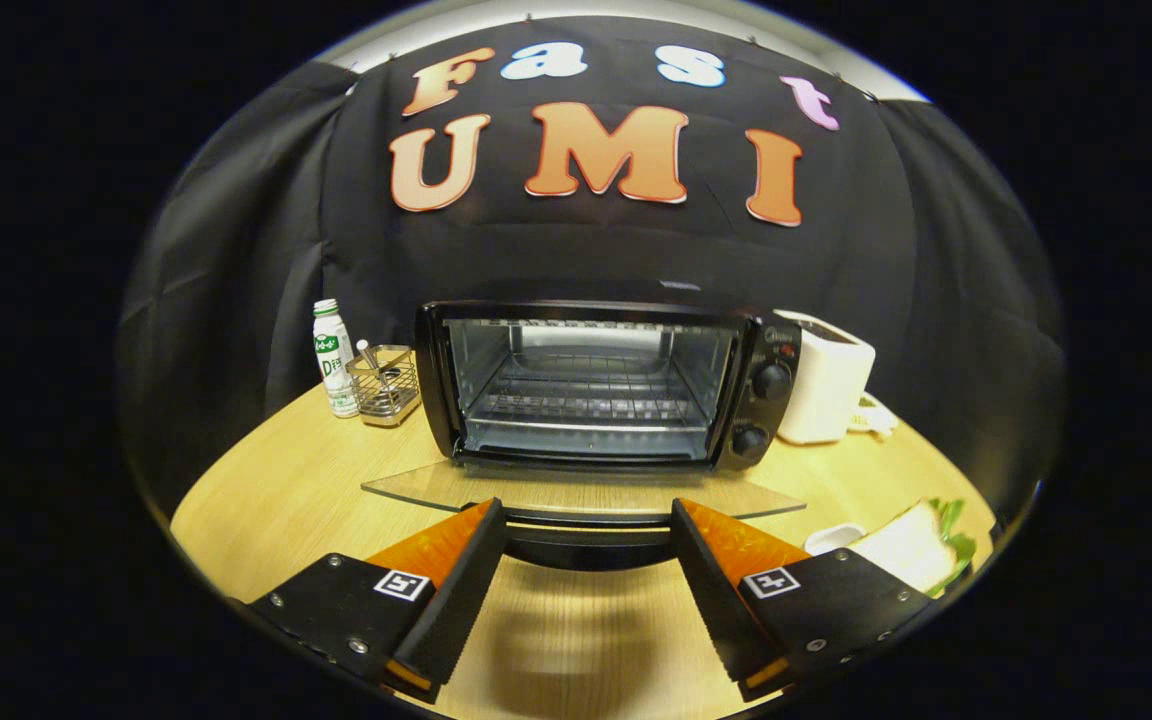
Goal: Open the toaster oven, put the food inside, and close the toaster oven door.
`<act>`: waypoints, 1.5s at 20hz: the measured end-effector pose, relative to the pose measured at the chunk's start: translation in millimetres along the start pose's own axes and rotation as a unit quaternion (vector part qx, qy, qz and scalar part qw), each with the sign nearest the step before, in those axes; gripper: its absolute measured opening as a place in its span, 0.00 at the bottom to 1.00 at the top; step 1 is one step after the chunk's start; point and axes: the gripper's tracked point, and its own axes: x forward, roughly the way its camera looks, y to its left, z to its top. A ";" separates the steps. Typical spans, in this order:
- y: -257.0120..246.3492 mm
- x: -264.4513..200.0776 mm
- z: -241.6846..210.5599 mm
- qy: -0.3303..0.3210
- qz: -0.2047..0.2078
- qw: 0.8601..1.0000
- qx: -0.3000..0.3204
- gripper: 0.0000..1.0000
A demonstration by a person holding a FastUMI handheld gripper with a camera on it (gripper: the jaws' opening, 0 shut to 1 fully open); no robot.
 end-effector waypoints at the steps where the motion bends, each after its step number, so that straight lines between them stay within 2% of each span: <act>1: 1.1 -0.2 -8.0 0.003 -0.001 1.000 0.003 0.98; 8: 0.8 7.4 -73.1 0.081 -0.003 0.997 -0.001 0.98; 15: -1.3 5.1 -71.9 0.073 -0.003 0.997 -0.004 0.99; 19: -18.8 -4.2 -45.4 0.065 0.005 0.997 0.036 0.99; 23: -62.3 -14.3 -2.8 0.049 0.008 0.997 0.063 0.98; 28: -143.4 -33.1 37.8 0.092 0.054 0.988 0.110 0.98; 30: -183.5 -37.9 44.0 0.129 0.060 0.983 0.116 0.98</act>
